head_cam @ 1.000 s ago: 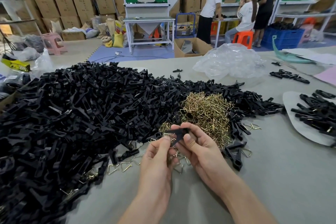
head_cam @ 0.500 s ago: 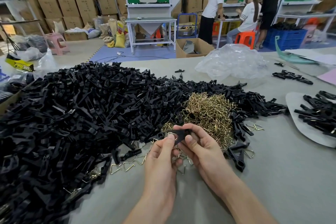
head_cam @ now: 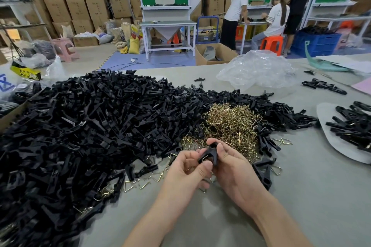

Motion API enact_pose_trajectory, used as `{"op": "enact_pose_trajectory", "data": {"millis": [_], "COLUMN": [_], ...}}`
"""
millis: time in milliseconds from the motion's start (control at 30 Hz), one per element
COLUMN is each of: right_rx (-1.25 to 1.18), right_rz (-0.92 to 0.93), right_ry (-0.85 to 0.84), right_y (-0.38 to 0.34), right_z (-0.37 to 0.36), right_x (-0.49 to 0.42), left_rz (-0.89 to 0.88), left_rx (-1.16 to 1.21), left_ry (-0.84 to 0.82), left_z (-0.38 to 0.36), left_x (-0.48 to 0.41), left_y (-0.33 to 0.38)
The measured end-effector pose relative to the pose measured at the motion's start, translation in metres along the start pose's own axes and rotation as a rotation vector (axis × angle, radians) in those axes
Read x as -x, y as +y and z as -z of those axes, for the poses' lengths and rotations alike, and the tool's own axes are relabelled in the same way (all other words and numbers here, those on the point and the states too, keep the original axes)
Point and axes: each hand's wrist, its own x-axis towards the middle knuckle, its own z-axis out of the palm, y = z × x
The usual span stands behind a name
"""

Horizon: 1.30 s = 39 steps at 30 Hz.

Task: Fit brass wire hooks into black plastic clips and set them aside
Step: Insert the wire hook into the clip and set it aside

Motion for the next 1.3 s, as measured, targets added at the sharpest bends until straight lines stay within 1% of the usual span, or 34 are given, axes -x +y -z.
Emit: {"op": "enact_pose_trajectory", "data": {"millis": [100, 167, 233, 367, 433, 600, 767, 1000, 1100, 1300], "right_rx": [-0.027, -0.090, -0.162, -0.163, -0.153, -0.116, -0.110, -0.130, -0.159, -0.207], "right_rz": [0.023, 0.045, 0.041, 0.057, 0.079, 0.126, 0.175, 0.189, 0.158, 0.095], "right_ry": [0.059, 0.136, 0.189, 0.311, 0.361, 0.447, 0.470, 0.448, 0.427, 0.328], "right_y": [0.003, 0.007, 0.011, 0.016, 0.019, 0.022, 0.027, 0.034, 0.030, 0.022], "right_z": [-0.006, -0.011, -0.015, -0.019, -0.021, -0.025, -0.028, -0.031, -0.029, -0.027], "right_x": [0.001, 0.002, 0.002, 0.001, -0.001, -0.004, -0.006, -0.007, -0.007, -0.004], "left_rz": [-0.168, -0.266, -0.320, -0.399, -0.412, -0.419, -0.419, -0.368, -0.371, -0.348], "left_rx": [-0.353, -0.618, -0.778, -1.012, -1.032, -0.971, -0.903, -0.795, -0.826, -0.808], "left_ry": [0.080, 0.083, 0.084, 0.058, 0.053, 0.070, 0.105, 0.153, 0.138, 0.093], "left_z": [-0.005, -0.009, -0.014, -0.021, -0.023, -0.025, -0.022, -0.019, -0.020, -0.015], "left_x": [0.004, 0.007, 0.008, 0.007, 0.005, 0.004, 0.003, 0.000, 0.001, -0.003], "left_y": [-0.007, -0.012, -0.012, -0.017, -0.018, -0.016, -0.018, -0.019, -0.017, -0.020]}}
